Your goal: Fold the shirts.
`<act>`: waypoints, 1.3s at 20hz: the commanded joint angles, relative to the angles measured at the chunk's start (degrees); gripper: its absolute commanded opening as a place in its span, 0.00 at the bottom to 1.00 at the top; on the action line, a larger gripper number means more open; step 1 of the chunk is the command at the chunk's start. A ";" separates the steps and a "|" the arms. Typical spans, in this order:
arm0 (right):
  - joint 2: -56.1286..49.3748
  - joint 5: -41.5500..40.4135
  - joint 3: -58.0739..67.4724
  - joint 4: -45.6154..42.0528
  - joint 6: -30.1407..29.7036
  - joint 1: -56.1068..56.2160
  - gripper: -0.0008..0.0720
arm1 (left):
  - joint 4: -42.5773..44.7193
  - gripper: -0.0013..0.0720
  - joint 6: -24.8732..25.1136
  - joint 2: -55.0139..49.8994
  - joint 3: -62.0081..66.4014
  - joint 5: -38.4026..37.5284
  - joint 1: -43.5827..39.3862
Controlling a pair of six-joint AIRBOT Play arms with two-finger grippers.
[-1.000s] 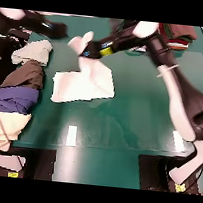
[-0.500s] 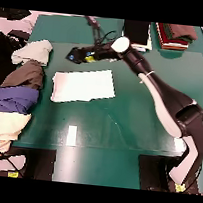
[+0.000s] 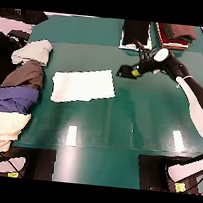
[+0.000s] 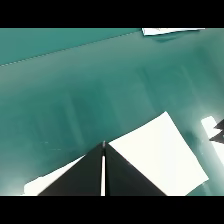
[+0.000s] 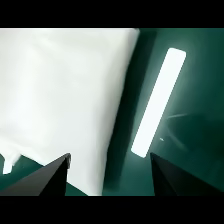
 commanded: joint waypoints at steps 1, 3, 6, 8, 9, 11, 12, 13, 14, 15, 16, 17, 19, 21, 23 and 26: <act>-2.47 -1.18 -4.66 4.52 -0.39 -1.99 0.81 | -0.17 0.05 0.26 0.02 -0.02 0.00 -0.57; -6.16 -1.68 -2.75 9.55 -1.84 -0.31 0.81 | -0.15 0.05 0.26 -0.02 -0.02 -0.04 -0.57; -13.20 -1.51 3.67 14.34 -1.92 4.17 0.80 | -0.17 0.05 0.24 -0.09 -0.02 -0.22 -0.57; -17.57 -1.70 8.61 17.20 -1.99 7.15 0.77 | -0.20 0.05 0.26 -0.09 -0.02 -0.76 -0.57; -19.54 -1.86 11.26 17.64 -2.14 8.41 0.60 | -0.20 0.05 0.26 -0.09 -0.02 -1.03 -0.57; -21.88 -2.78 15.47 17.14 -2.14 10.08 0.16 | -0.20 0.05 0.26 -0.09 -0.02 -1.42 -0.57; -22.47 -3.08 17.46 17.09 -2.19 10.45 0.03 | -0.20 0.05 0.26 -0.09 -0.02 -1.53 -0.57; -22.56 -3.21 19.12 17.07 -2.19 10.38 0.03 | -0.22 0.05 0.28 -0.09 -0.02 -1.53 -0.59; -22.29 -2.99 20.63 16.85 -2.19 9.84 0.03 | -0.24 0.05 0.48 -0.09 -0.02 -1.62 -0.81; -21.42 -2.71 21.66 15.80 -2.16 8.96 0.03 | -0.09 0.05 1.51 -0.09 -0.04 -1.68 -1.49; -19.82 -2.38 22.25 13.49 -2.16 7.74 0.03 | -0.07 0.05 1.79 -0.09 -0.07 -1.73 -2.69; -17.75 -2.14 22.23 10.43 -2.08 6.27 0.03 | -0.07 0.05 1.81 -0.09 -0.07 -1.70 -3.98; -12.83 0.31 22.23 2.01 -0.61 2.10 0.03 | -0.07 0.05 1.92 -0.09 -0.07 -1.62 -7.02; -7.98 3.87 22.18 -7.43 3.48 -2.80 0.03 | -0.07 0.05 2.91 -0.09 -0.07 -1.62 -9.35; -2.47 6.01 19.78 -14.78 5.75 -8.35 0.03 | -0.09 0.05 2.89 -0.09 -0.07 -1.66 -10.80; 8.07 5.29 9.55 -20.74 6.34 -19.52 0.03 | -0.13 0.05 2.78 -0.09 -0.07 -1.64 -11.30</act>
